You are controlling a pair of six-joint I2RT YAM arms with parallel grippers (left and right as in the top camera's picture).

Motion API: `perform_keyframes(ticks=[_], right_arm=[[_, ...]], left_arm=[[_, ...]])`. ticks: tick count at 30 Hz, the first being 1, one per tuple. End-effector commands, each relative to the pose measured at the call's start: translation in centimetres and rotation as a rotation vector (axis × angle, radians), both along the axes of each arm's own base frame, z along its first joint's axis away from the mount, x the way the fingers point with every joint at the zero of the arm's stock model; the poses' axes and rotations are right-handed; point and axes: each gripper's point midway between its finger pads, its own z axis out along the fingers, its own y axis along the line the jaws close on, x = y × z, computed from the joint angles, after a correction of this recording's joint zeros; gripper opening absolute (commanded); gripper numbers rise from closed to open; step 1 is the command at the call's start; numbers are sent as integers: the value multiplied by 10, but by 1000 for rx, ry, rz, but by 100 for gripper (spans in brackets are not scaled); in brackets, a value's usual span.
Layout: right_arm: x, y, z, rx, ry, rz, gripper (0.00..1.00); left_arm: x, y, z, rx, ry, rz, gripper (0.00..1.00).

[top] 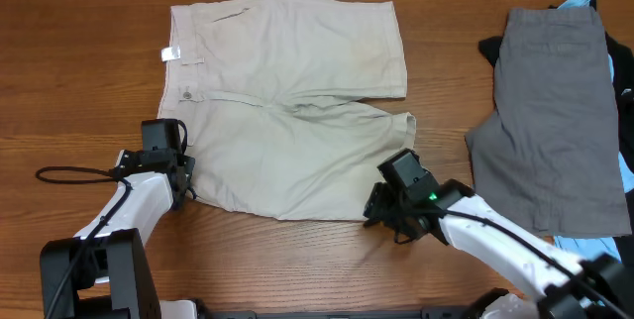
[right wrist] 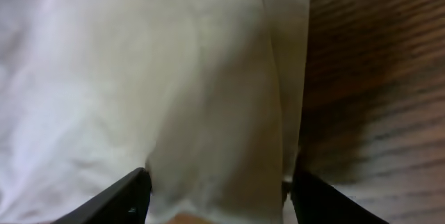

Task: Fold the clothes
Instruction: 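Grasp both leg hems and fold them up toward the waistband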

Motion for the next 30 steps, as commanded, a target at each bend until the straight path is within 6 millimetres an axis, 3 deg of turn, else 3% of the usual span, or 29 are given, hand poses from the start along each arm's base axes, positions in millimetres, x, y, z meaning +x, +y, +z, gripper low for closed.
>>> perform_keyframes(ticks=[1,4,6,9,13,22,26,30], right_arm=[[-10,-5,-19,-44,54,29,58],[-18,-11,-26,-73,98,29,30],[-21,-14,-26,-81,110,27,4],[-24,-22,-22,-96,139,3,4],[-19,-34,3,-94,140,-39,4],[5,-65,126,-45,-47,0,4],[1,-72,175,-31,-120,7,4],[-12,-76,207,-18,-158,5,4]], left_arm=[[-20,-33,-28,-156,99,-111,4],[-24,-34,-29,-148,124,-152,4],[-26,-34,-30,-127,151,-239,4],[-33,-36,-28,-123,198,-318,4],[-47,-37,-9,-131,289,-379,4],[-48,-37,77,-86,275,-525,4],[-53,-38,123,-47,196,-547,4],[-66,-39,157,-13,116,-550,4]])
